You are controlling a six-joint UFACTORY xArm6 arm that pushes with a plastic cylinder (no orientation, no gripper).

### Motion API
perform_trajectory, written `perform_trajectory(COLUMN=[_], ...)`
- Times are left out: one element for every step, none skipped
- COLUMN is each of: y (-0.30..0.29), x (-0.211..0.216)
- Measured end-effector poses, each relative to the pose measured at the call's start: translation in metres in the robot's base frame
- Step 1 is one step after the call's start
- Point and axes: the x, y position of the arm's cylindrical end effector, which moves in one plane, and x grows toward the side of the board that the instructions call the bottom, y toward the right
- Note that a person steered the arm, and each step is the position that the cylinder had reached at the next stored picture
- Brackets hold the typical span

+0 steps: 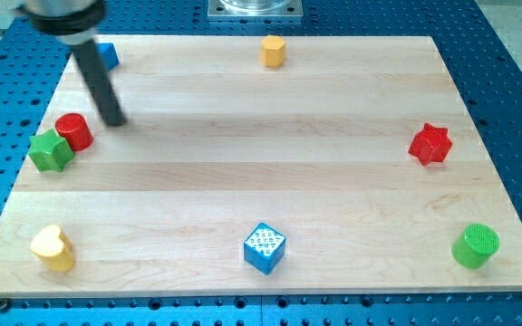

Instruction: Place the red star vertically above the green circle

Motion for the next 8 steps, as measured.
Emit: perform_trajectory(y=[0.109,0.208,0.308,0.370,0.442,0.475,0.427,0.355], x=[0.000,0.000,-0.004,-0.003,-0.003,0.006,0.034,0.035])
